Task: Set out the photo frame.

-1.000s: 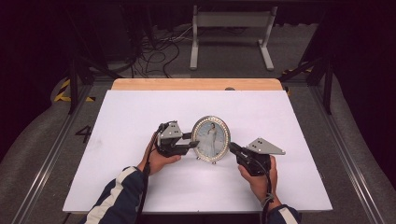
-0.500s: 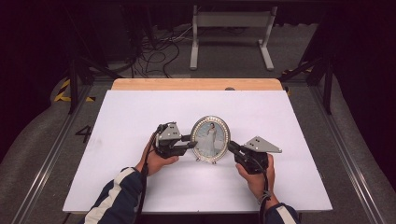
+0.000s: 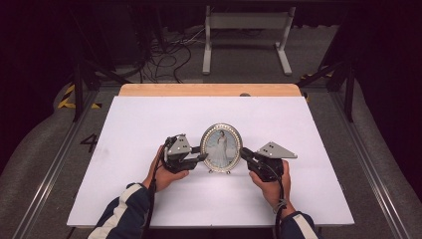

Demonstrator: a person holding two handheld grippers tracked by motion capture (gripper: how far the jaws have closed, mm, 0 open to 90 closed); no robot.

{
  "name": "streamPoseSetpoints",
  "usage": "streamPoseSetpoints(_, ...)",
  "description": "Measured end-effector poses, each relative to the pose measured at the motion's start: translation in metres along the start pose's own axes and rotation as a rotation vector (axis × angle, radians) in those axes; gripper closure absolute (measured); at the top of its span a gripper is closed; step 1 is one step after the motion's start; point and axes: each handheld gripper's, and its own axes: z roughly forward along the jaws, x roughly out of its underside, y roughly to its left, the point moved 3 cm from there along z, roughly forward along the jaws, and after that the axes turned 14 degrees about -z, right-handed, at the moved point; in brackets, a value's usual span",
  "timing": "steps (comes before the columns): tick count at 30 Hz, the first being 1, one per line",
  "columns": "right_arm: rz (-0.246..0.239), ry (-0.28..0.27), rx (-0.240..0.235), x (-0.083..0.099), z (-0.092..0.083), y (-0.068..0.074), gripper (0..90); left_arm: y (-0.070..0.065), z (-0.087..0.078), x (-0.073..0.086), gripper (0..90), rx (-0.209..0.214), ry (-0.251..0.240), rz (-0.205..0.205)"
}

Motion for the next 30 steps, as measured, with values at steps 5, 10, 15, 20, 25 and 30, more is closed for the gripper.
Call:
streamPoseSetpoints(5,-0.011,0.002,0.001,0.000,-0.001,-0.001,83.0,-0.001,-0.003,-0.002,64.9,-0.004,-0.020,0.013)
streamPoseSetpoints(10,-0.019,0.001,0.000,0.000,-0.003,0.000,83.4,0.001,-0.011,-0.001,69.9,0.006,-0.032,0.017)
streamPoseSetpoints(15,-0.022,0.002,-0.009,0.000,-0.002,0.000,83.0,0.002,-0.009,0.000,72.6,0.007,-0.022,0.010)
streamPoseSetpoints(20,-0.022,0.003,-0.008,0.000,-0.002,-0.001,83.0,0.002,-0.009,0.001,73.4,0.007,-0.008,0.017)
streamPoseSetpoints(25,-0.021,0.004,-0.006,0.000,-0.001,-0.001,82.9,0.001,-0.008,0.002,73.5,0.005,-0.002,0.018)
streamPoseSetpoints(30,-0.018,0.003,-0.005,0.000,0.000,-0.001,82.8,0.000,-0.008,0.002,73.5,-0.003,0.000,0.015)
